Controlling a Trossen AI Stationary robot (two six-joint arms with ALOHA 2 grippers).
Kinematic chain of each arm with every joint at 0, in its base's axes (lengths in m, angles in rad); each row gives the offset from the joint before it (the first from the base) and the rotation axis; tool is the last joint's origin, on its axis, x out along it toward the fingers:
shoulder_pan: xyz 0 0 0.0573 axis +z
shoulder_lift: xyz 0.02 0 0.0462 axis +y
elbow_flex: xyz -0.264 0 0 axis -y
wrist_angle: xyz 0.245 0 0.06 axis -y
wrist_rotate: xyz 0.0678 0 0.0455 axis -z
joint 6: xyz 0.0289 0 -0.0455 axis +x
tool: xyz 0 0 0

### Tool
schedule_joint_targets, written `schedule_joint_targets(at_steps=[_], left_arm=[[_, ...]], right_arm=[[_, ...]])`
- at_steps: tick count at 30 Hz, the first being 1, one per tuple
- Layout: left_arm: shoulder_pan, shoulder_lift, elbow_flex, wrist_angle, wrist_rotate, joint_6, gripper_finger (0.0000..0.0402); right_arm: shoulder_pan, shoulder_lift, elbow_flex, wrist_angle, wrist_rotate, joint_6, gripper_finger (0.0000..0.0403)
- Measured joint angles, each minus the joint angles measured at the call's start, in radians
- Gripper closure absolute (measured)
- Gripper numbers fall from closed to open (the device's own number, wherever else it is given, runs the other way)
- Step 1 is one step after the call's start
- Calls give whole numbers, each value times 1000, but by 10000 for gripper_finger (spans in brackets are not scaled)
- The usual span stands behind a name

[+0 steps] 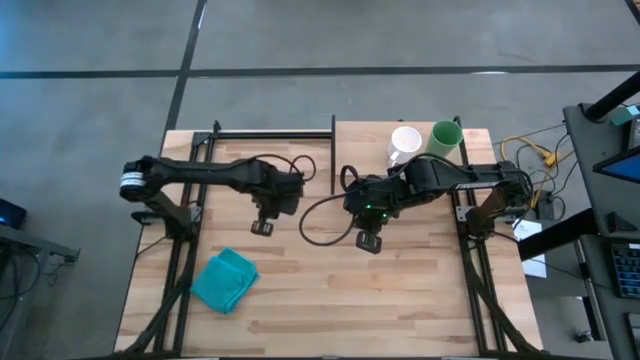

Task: Stack small to large cups/mugs on shelf
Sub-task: Put the transparent mug on the shelf

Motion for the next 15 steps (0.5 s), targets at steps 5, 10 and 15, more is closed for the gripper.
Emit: schedule_joint_targets(at_steps=[5,10,15], left_arm=[[-32,-66,97,0,-24,-58,401],[-28,-87,265,2,-57,-83,401],[-23,-28,480,2,-102,-83,401]], right_arm=[[0,0,0,0,2,-29,360],[-4,-11,-1,-31,80,-41,360],[-28,-59,16,-138,262,16,360]])
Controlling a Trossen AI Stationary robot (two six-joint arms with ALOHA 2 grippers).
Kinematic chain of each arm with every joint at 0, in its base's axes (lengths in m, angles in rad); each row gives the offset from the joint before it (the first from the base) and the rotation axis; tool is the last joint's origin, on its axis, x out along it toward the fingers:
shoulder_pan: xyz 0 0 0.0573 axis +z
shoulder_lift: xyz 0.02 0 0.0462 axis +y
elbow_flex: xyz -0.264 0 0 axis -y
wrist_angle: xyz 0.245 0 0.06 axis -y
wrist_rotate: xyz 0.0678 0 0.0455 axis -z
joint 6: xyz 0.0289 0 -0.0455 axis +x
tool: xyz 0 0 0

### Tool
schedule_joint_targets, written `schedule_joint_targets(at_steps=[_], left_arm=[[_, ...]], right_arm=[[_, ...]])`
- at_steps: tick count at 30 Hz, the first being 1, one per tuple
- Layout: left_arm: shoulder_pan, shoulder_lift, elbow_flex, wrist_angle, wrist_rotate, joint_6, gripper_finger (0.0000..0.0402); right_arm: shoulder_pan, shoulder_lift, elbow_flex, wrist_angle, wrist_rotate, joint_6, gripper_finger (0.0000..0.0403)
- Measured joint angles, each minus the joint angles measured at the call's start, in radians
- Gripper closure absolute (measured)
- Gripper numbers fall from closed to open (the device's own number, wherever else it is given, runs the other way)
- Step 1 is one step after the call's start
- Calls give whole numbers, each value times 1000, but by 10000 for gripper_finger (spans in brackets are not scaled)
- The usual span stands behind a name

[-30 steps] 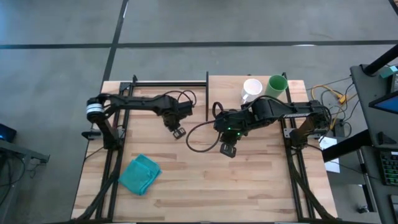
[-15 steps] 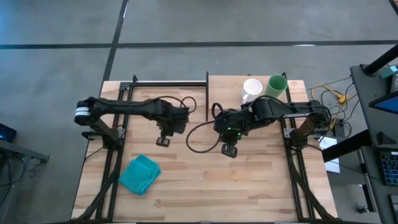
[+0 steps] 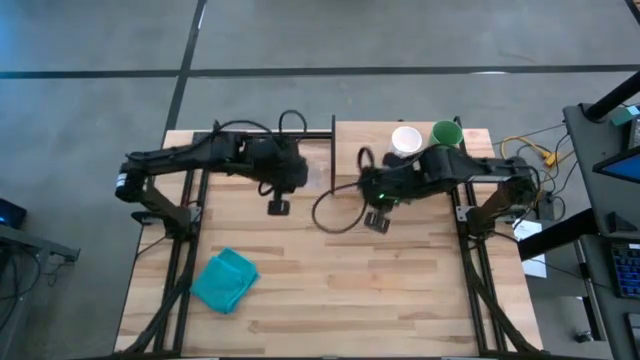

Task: Stack small to large cups/mugs on shelf
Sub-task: Put the transparent mug on the shelf

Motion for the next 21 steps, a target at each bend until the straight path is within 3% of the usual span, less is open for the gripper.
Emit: schedule_joint_targets(at_steps=[6,12,18,21], left_arm=[[16,125,237,-2,-102,-2,402],[75,273,402,-46,-54,-83,402],[138,402,503,-31,-27,-160,402],[161,463,542,-13,46,-168,401]], right_arm=[[-19,-103,26,-28,138,96,360],[-20,-231,26,-63,315,266,360],[-20,-317,9,-69,326,329,360],[-20,-346,-13,-71,346,315,360]])
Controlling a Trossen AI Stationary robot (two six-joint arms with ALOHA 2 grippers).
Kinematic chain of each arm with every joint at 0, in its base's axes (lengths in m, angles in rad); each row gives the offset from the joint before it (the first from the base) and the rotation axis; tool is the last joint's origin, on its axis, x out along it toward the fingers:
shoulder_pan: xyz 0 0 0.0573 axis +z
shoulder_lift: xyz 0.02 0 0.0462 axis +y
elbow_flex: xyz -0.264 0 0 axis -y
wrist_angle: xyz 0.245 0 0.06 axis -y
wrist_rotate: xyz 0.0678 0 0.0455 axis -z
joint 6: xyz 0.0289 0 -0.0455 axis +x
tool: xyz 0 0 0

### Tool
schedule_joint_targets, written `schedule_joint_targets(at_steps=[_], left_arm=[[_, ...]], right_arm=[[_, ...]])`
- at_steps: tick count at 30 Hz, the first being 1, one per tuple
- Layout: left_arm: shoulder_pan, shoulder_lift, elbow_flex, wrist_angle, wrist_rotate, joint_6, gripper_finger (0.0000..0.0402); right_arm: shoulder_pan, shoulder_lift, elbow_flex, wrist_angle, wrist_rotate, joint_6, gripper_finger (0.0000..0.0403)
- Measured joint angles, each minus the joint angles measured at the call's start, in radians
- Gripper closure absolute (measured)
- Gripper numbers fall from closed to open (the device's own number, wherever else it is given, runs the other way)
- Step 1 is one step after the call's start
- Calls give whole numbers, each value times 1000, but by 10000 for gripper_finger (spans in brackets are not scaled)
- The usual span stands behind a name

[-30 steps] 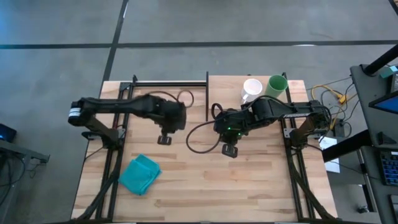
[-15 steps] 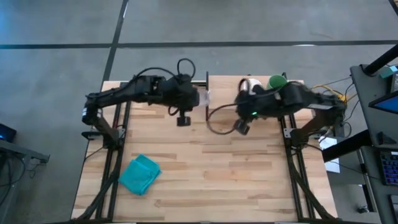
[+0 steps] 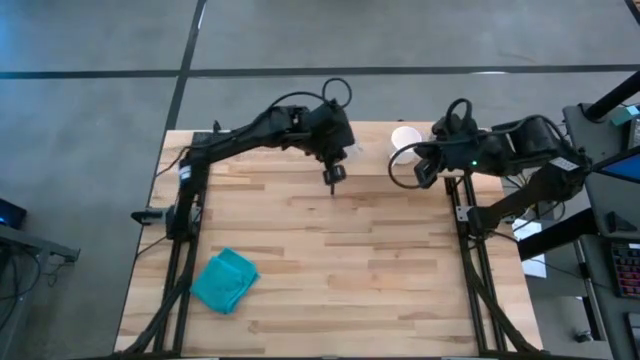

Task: Stack small to large cups/mugs on shelf
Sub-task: Put the transparent mug on the shelf

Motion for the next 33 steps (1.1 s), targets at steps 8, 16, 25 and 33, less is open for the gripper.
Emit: schedule_joint_targets(at_steps=[8,16,25,33], left_arm=[[40,81,32,31,96,-97,401],[56,85,31,39,114,-95,401],[67,85,11,40,113,-96,401],[69,86,-48,45,113,-96,401]], right_arm=[[0,-38,-79,-2,5,-3,360],[0,-50,-185,-2,5,-3,360],[0,-51,-246,7,5,51,360],[0,-51,-249,39,3,50,360]])
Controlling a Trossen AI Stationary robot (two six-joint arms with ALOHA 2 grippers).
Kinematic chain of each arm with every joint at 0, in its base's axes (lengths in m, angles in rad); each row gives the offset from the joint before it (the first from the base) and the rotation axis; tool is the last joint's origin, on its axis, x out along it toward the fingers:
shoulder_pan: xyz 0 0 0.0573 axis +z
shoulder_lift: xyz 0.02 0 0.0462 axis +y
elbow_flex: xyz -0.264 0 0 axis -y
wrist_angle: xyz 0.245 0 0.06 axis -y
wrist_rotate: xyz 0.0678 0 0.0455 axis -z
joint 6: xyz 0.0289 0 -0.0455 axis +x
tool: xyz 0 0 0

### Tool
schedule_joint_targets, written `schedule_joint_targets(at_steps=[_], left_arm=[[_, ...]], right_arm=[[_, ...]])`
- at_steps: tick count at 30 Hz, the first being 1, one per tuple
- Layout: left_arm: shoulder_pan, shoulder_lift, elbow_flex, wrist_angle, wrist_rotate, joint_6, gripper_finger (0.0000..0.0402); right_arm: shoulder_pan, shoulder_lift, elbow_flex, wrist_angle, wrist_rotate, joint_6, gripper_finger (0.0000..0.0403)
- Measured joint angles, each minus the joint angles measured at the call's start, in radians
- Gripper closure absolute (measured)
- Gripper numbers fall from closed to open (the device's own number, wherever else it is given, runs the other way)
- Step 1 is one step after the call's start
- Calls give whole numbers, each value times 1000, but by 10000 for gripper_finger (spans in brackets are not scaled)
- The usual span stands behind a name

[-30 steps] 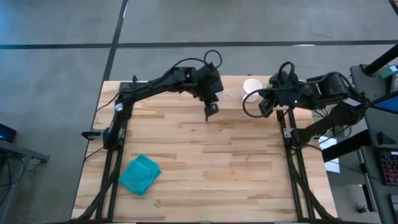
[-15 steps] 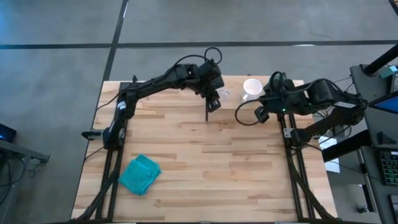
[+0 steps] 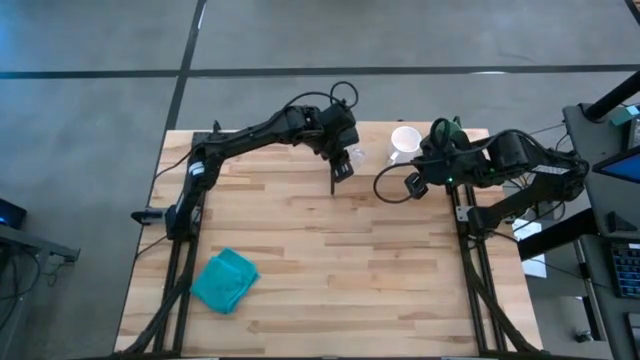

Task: Stack small to large cups/mugs on shelf
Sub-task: Put the transparent mug on the shelf

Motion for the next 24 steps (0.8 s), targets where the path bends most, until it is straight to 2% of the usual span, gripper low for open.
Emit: schedule_joint_targets(at_steps=[14,24], left_arm=[[21,5,-53,64,43,2,401],[25,8,-37,95,45,2,401]], right_arm=[[0,0,0,11,-8,0,360],[0,0,1,14,-8,0,360]])
